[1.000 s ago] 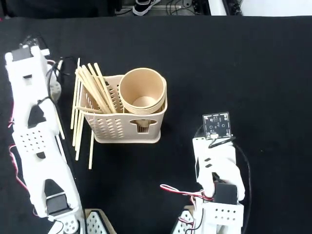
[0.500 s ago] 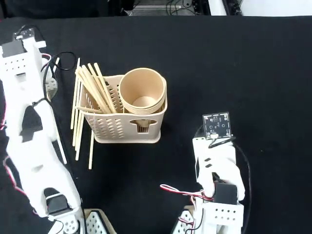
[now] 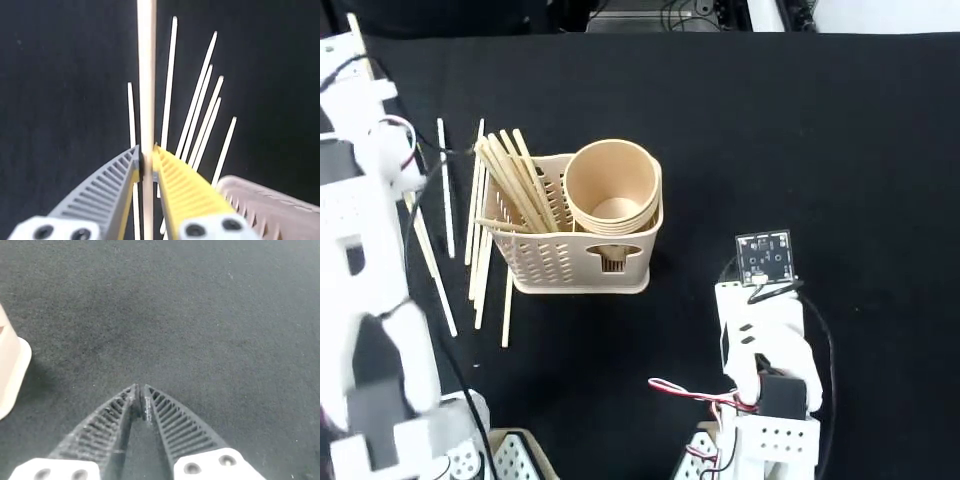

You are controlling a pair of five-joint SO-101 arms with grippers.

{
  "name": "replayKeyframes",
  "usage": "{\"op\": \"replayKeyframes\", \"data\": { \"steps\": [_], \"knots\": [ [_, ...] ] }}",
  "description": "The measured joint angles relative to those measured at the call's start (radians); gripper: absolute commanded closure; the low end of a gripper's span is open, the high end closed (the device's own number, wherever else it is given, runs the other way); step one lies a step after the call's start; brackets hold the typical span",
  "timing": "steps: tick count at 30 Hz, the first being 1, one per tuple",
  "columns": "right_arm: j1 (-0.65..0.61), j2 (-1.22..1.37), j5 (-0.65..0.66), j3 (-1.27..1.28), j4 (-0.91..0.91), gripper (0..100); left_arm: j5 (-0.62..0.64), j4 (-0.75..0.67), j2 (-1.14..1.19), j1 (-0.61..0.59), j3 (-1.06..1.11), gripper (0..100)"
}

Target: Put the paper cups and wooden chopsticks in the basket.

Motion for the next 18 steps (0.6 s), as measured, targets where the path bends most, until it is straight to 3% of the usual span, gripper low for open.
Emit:
{"op": "replayKeyframes", "data": {
  "steps": [11, 18],
  "knots": [
    [0.000, 0.000, 0.000, 0.000, 0.000, 97.2, -0.002, -0.542, -0.647, 0.003, 0.611, 97],
    [0.000, 0.000, 0.000, 0.000, 0.000, 97.2, -0.002, -0.907, -1.073, 0.107, 0.957, 97]
  ]
}}
